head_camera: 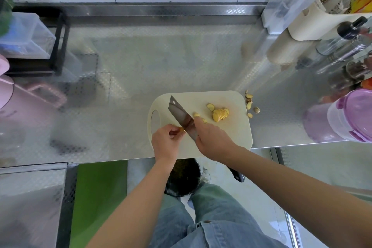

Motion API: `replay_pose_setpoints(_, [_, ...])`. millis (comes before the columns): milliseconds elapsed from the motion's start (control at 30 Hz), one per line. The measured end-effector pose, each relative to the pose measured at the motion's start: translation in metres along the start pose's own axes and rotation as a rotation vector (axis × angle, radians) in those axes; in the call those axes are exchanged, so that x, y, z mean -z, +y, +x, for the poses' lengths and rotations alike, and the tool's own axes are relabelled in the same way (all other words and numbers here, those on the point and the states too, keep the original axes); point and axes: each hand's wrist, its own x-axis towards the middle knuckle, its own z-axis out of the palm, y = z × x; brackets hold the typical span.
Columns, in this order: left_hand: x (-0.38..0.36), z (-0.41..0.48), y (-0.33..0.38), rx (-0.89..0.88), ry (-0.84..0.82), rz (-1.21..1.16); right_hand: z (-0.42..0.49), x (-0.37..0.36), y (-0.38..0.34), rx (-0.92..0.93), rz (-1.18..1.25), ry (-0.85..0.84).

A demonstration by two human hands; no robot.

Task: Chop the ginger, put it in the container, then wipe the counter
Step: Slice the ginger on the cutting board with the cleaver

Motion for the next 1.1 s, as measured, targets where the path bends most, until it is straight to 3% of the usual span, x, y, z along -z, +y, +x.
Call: replay_pose_setpoints(1100, [0.0,0.003,0.0,0.014,-0.018,0.003,0.008,-0.01,-0.001,-0.044,0.111,-0.014])
